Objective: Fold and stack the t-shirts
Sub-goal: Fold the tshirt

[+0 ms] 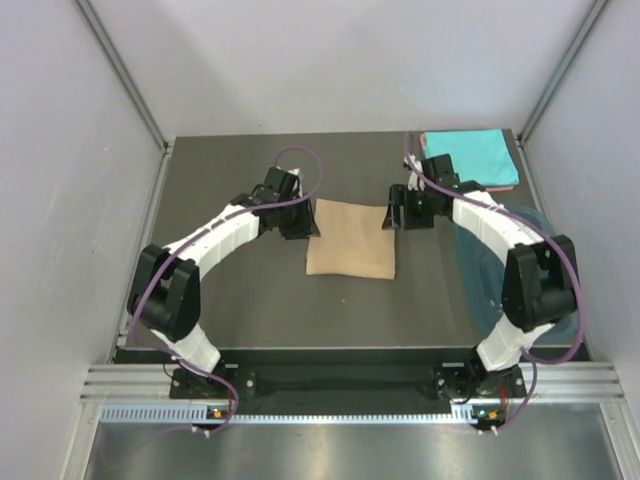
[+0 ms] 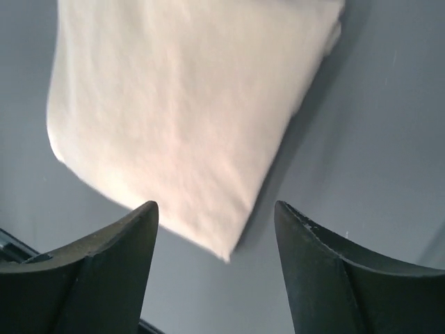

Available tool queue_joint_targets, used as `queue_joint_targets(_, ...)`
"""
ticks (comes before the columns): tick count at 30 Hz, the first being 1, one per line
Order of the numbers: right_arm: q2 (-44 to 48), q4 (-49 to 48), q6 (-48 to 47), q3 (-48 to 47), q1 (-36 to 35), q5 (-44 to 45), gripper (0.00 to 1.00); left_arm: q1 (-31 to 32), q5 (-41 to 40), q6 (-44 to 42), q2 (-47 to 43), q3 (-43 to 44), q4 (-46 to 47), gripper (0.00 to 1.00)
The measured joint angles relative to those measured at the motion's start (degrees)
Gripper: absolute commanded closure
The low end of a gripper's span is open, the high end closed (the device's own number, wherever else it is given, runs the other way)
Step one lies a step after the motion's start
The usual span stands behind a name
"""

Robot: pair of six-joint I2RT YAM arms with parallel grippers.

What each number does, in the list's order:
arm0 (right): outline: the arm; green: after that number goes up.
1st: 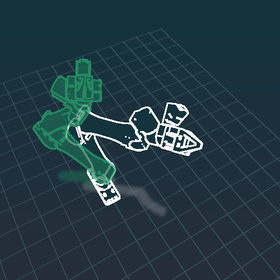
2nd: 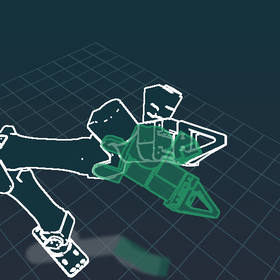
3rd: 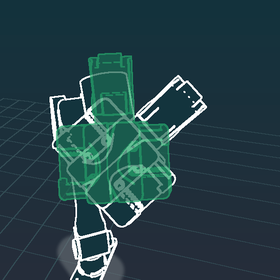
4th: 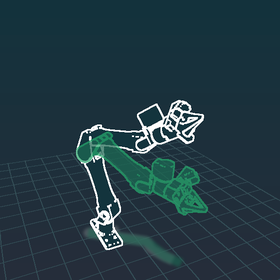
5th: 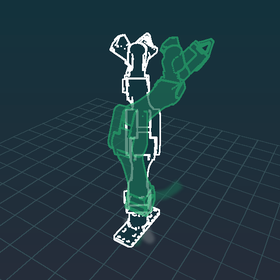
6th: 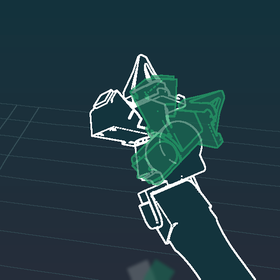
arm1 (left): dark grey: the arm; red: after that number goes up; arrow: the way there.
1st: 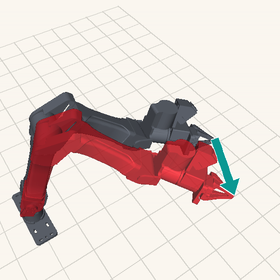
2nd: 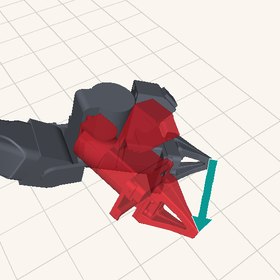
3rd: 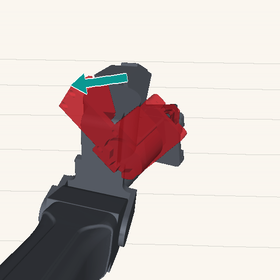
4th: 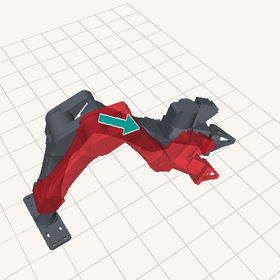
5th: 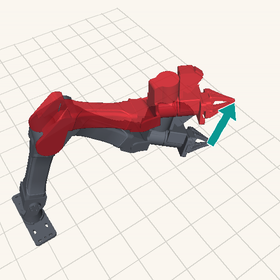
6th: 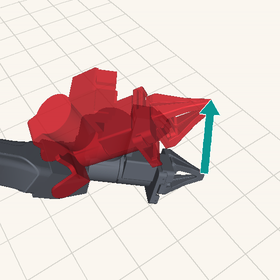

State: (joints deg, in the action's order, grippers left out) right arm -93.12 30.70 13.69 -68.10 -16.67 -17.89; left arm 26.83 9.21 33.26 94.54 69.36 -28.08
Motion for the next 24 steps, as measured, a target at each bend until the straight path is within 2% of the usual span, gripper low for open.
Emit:
queue_joint_targets(3, -5.5, -1.4, -0.7, -5.3, 0.9, -1.4, 0.29, 0.0, 2.4, -0.3, 2.3, 1.3, 3.2, 0.61)
queue_joint_targets(10, -17.8, -3.4, -3.7, -12.3, 3.2, -6.2, 0.22, 0.0, 3.4, -0.4, 13.7, 2.4, 5.4, 0.62)
queue_joint_targets(13, -22.2, -4.0, -4.9, -13.7, 4.4, -8.5, 0.14, -0.2, 3.3, -0.5, 14.9, 2.8, 6.0, 0.62)
queue_joint_targets(24, -27.5, -4.7, -9.4, -19.4, 6.6, -14.9, 0.08, -1.1, 1.8, -0.7, 17.2, 5.9, 5.0, 0.62)
